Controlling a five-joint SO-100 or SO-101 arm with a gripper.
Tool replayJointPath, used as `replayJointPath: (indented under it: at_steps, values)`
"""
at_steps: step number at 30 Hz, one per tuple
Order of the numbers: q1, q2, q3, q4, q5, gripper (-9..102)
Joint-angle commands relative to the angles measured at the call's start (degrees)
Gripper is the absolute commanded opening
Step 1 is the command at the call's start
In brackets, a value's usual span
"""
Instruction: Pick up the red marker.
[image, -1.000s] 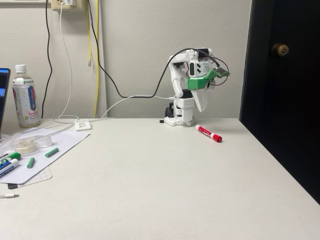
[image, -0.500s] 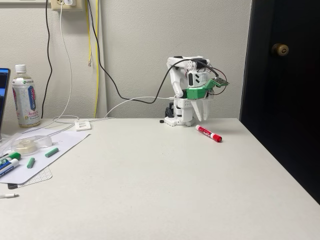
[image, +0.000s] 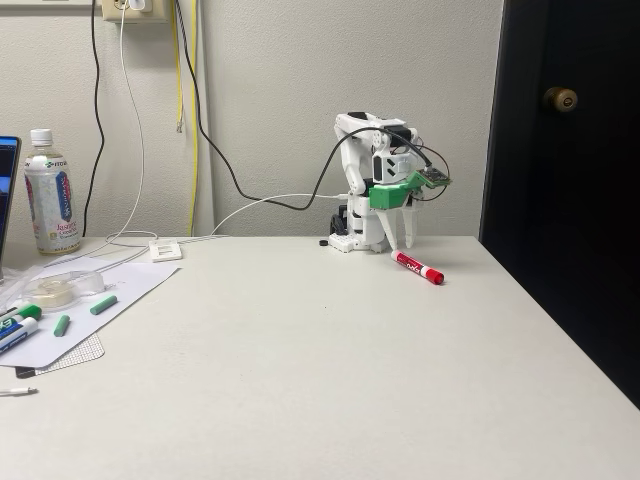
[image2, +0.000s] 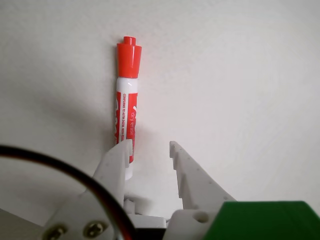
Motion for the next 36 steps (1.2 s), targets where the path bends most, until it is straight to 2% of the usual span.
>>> replayJointPath:
  at_steps: [1,16,36]
  values:
    - [-0.2,-0.1,1.0,-1.4,1.4,21]
    - [-1.9,-1.1,8.1,-7.2,3.8,26]
    - [-1.8,-10.4,9.1,-14.4,4.0,31]
